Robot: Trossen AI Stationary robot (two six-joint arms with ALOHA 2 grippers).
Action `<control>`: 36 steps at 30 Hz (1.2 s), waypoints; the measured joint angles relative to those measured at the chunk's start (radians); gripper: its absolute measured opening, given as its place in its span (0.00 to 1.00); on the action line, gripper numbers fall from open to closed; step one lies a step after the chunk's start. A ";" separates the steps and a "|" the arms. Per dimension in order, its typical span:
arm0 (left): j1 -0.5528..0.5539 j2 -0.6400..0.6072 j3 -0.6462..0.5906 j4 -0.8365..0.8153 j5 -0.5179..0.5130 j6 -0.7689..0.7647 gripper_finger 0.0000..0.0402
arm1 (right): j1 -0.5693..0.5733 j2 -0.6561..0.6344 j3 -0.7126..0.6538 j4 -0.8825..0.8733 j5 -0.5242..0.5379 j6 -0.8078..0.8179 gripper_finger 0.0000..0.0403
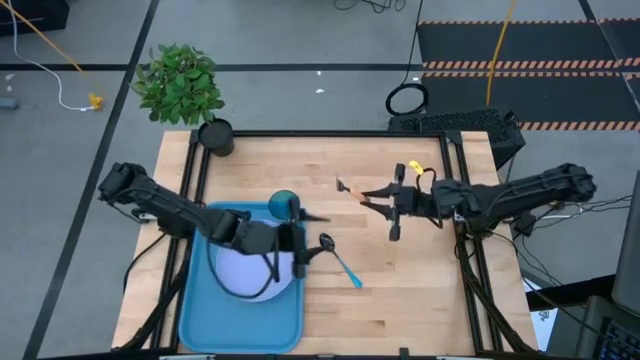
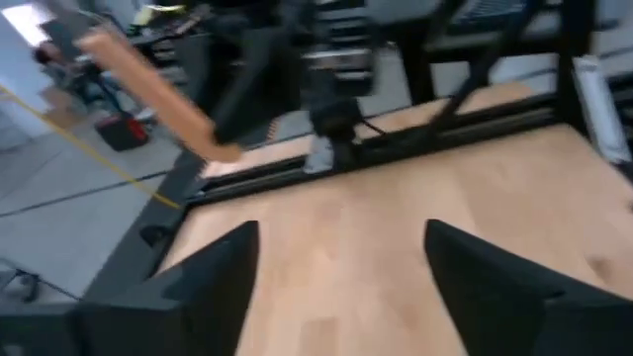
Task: Pick and place plate/cup/fork/spoon on tray
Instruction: Put the yellow fork to the right of the purple plate on the blue tray
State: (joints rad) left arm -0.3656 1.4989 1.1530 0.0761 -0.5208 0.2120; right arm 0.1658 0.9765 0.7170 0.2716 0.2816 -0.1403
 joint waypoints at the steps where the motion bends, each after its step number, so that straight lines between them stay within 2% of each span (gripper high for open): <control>1: 0.014 0.009 0.000 0.028 0.007 0.005 0.77 | 0.005 0.010 0.000 0.020 -0.018 -0.007 0.15; 5: 0.051 0.057 0.000 0.126 0.092 0.023 0.85 | 0.014 0.049 0.000 0.073 -0.132 -0.042 0.15; 10: 0.061 0.108 0.000 0.193 0.110 0.083 0.85 | 0.014 0.081 0.000 0.105 -0.183 -0.063 0.15; 17: 0.063 0.116 0.000 0.289 0.113 0.099 0.76 | 0.014 0.111 0.000 0.109 -0.237 -0.085 0.15; 23: 0.064 0.116 0.000 0.353 0.154 0.093 0.68 | 0.014 0.163 0.000 0.149 -0.261 -0.085 0.15; 28: 0.064 0.116 0.000 0.366 0.158 0.092 0.59 | 0.014 0.212 0.000 0.225 -0.287 -0.093 0.15; 36: 0.064 0.116 0.000 0.355 0.158 0.074 0.46 | 0.036 0.207 0.000 0.260 -0.285 -0.134 0.15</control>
State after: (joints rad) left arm -0.3016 1.6146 1.1534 0.4306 -0.3630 0.2864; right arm 0.2017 1.1831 0.7174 0.5316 -0.0032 -0.2747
